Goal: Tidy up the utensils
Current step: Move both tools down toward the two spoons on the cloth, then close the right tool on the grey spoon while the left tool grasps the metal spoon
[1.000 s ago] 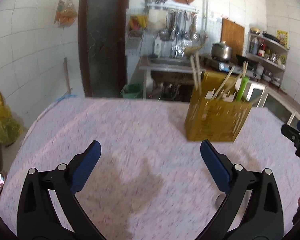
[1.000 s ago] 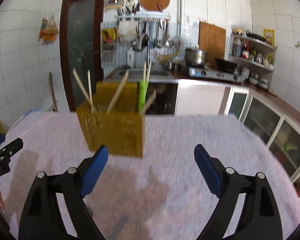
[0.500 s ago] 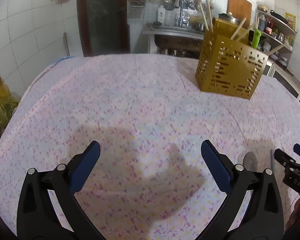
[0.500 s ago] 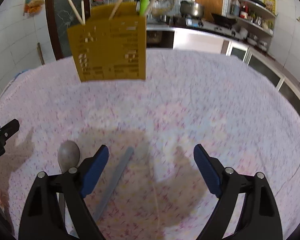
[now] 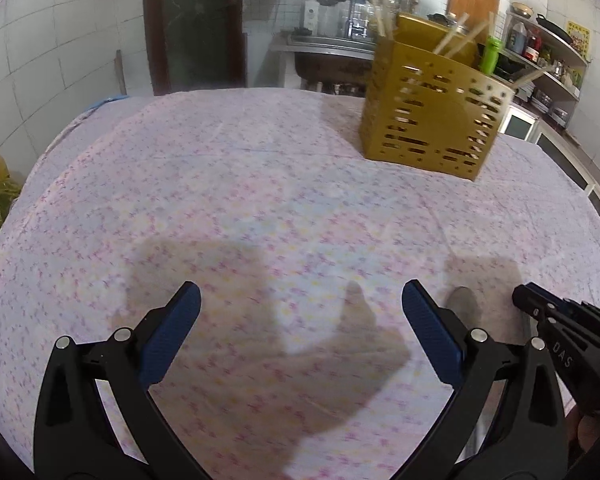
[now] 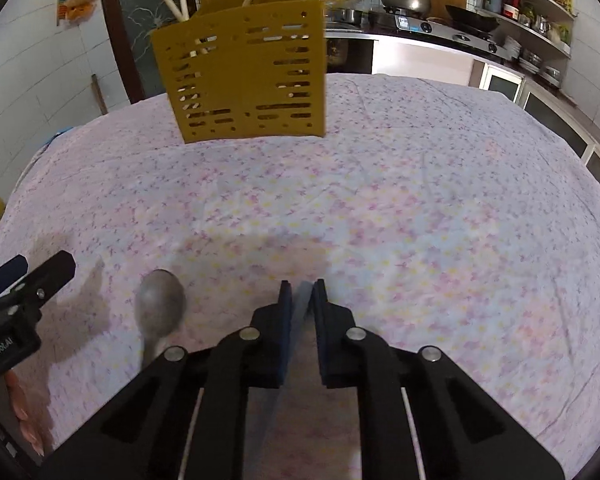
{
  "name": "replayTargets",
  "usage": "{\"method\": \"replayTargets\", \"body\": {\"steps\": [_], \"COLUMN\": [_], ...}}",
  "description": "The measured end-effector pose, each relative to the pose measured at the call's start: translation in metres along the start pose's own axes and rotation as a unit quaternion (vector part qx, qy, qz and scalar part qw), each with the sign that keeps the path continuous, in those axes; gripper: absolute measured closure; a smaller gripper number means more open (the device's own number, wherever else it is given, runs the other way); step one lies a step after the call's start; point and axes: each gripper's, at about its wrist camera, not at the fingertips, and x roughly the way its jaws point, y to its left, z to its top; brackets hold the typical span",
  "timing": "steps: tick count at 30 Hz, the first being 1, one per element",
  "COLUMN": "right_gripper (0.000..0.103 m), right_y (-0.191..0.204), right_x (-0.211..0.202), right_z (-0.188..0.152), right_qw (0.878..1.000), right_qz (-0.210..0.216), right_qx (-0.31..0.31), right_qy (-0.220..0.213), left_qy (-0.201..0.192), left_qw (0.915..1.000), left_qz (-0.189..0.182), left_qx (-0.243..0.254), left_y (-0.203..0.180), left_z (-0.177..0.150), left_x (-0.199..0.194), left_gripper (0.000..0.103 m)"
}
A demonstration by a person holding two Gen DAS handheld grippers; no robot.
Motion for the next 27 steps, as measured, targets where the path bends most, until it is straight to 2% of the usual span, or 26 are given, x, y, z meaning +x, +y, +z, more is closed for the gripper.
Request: {"method": "replayTargets", "body": {"steps": [3, 6, 11, 14, 19, 22, 24, 25, 27], "right_gripper": [0.094, 0.094, 0.093, 0.093, 0.093, 0.094, 0.094, 0.094, 0.094], "right_y": [-0.022, -0.045, -0.077, -0.084, -0.084, -0.084, -0.085, -0.084, -0.085], "right_x": [-0.002, -0.003, -0.006, -0.006, -0.007, -0.007, -0.007, -0.007, -0.007], "right_z": [0.002, 0.002, -0.001, -0.004, -0.008, -0.008, -0.008, -0.008, -0.009], "right_qw": [1.0, 1.0, 1.0, 1.0, 1.0, 1.0, 1.0, 1.0, 1.0], "right_qz": [0.005, 0.001, 0.01, 0.017, 0.021, 0.019, 0.02, 0.021, 0.022], "right_qx": [-0.007, -0.012, -0.004, -0.004, -0.01, -0.011, -0.011, -0.011, -0.013], "right_qy": [0.003, 0.005, 0.006, 0.003, -0.005, -0.007, -0.006, -0.006, -0.007], "left_qy": [0.004, 0.013, 0.041, 0.051, 0.068, 0.066, 0.068, 0.07, 0.07], "left_qw": [0.9999, 0.9997, 0.9983, 0.9977, 0.9964, 0.9961, 0.9958, 0.9956, 0.9956], "left_qz": [-0.001, -0.019, -0.032, -0.023, -0.018, -0.013, -0.016, -0.019, -0.022], "left_qx": [0.01, 0.01, 0.027, 0.039, 0.047, 0.056, 0.058, 0.059, 0.057], "left_y": [-0.02, -0.039, -0.076, -0.092, -0.103, -0.108, -0.112, -0.113, -0.113], "left_z": [-0.001, -0.004, -0.011, -0.016, -0.018, -0.016, -0.014, -0.012, -0.01], "left_x": [-0.004, -0.006, 0.004, 0.012, 0.022, 0.025, 0.025, 0.025, 0.025], "left_gripper": [0.006, 0.006, 0.006, 0.006, 0.016, 0.027, 0.04, 0.043, 0.061]}}
